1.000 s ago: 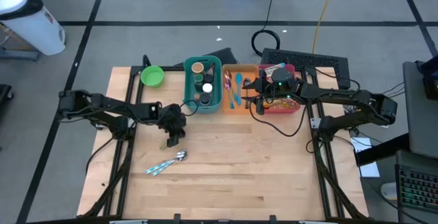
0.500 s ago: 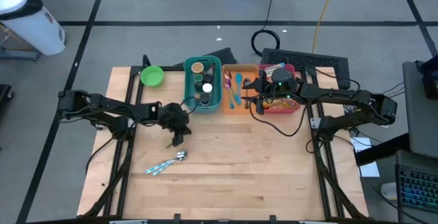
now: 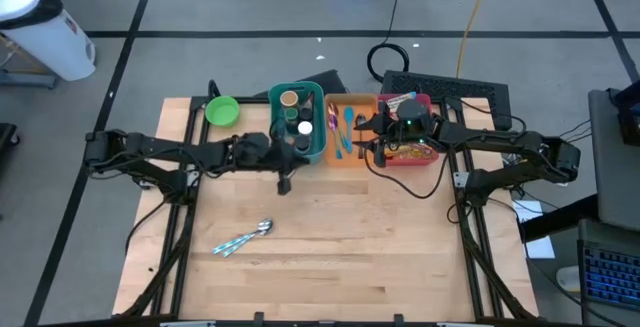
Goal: Pick & Place Food Item
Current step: Put the purple spoon into the orange bin
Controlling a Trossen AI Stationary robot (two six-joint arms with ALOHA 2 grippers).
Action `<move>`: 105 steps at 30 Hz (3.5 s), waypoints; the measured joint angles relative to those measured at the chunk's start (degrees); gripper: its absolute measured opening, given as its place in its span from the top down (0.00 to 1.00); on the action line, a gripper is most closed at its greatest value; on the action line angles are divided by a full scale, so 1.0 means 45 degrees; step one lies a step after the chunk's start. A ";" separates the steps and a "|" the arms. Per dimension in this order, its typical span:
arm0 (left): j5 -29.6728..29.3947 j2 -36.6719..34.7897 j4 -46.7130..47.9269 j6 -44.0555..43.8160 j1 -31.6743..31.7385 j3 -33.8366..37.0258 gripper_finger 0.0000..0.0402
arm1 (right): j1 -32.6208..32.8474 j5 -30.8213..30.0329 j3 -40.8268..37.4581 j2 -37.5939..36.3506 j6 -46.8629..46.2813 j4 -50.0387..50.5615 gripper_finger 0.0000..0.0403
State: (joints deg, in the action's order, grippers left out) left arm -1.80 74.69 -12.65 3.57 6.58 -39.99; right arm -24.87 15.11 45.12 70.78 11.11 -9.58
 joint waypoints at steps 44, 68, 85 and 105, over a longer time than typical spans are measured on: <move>0.0525 0.3523 -0.8309 0.3005 0.0276 -0.0471 0.94 | 0.2304 0.0150 -0.0010 0.3900 -0.1563 -0.7839 0.83; -0.1563 0.2290 -0.7522 0.1757 -0.0329 -0.0476 0.27 | 0.1624 0.0707 -0.0002 0.3379 -0.0893 -0.6113 1.00; -0.1732 0.0910 -0.4302 0.1120 0.0005 -0.0467 0.15 | -0.2479 0.0773 -0.0005 0.2808 -0.0633 -0.1752 1.00; -0.1739 0.0910 -0.3874 0.0651 0.0283 -0.0467 0.15 | -0.1946 0.1001 0.0000 0.2875 -0.1022 0.0025 1.00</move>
State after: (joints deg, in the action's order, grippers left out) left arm -9.63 78.78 -30.09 6.50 7.86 -42.09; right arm -33.63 19.62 45.12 83.72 6.51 -9.47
